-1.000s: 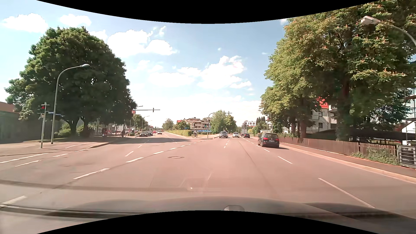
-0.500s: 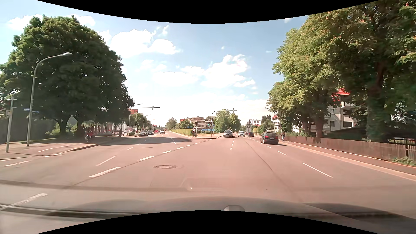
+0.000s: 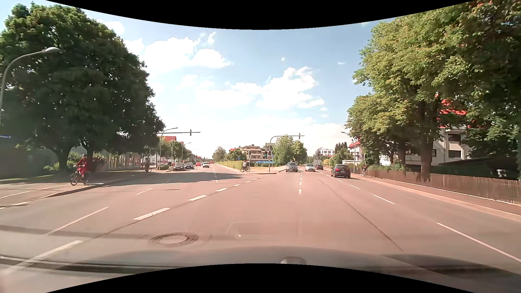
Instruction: Follow the waypoints while adhering to traffic rules and regulations
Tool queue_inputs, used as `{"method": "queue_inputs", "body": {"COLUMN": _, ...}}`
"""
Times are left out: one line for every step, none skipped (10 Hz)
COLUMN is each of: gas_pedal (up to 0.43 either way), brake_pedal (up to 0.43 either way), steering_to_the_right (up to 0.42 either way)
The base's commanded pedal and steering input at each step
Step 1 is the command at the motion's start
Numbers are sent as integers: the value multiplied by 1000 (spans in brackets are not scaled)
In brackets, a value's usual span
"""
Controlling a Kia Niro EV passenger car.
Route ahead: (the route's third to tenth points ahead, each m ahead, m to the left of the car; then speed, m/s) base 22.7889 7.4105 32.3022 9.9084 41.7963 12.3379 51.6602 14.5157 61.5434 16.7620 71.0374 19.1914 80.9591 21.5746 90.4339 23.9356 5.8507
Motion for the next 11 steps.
{"method": "queue_inputs", "body": {"gas_pedal": 240, "brake_pedal": 0, "steering_to_the_right": -36}}
{"method": "queue_inputs", "body": {"gas_pedal": 280, "brake_pedal": 0, "steering_to_the_right": -38}}
{"method": "queue_inputs", "body": {"gas_pedal": 339, "brake_pedal": 0, "steering_to_the_right": -40}}
{"method": "queue_inputs", "body": {"gas_pedal": 370, "brake_pedal": 0, "steering_to_the_right": -41}}
{"method": "queue_inputs", "body": {"gas_pedal": 390, "brake_pedal": 0, "steering_to_the_right": -41}}
{"method": "queue_inputs", "body": {"gas_pedal": 390, "brake_pedal": 0, "steering_to_the_right": -43}}
{"method": "queue_inputs", "body": {"gas_pedal": 390, "brake_pedal": 0, "steering_to_the_right": -44}}
{"method": "queue_inputs", "body": {"gas_pedal": 390, "brake_pedal": 0, "steering_to_the_right": -44}}
{"method": "queue_inputs", "body": {"gas_pedal": 390, "brake_pedal": 0, "steering_to_the_right": -46}}
{"method": "queue_inputs", "body": {"gas_pedal": 378, "brake_pedal": 0, "steering_to_the_right": -49}}
{"method": "queue_inputs", "body": {"gas_pedal": 378, "brake_pedal": 0, "steering_to_the_right": -51}}
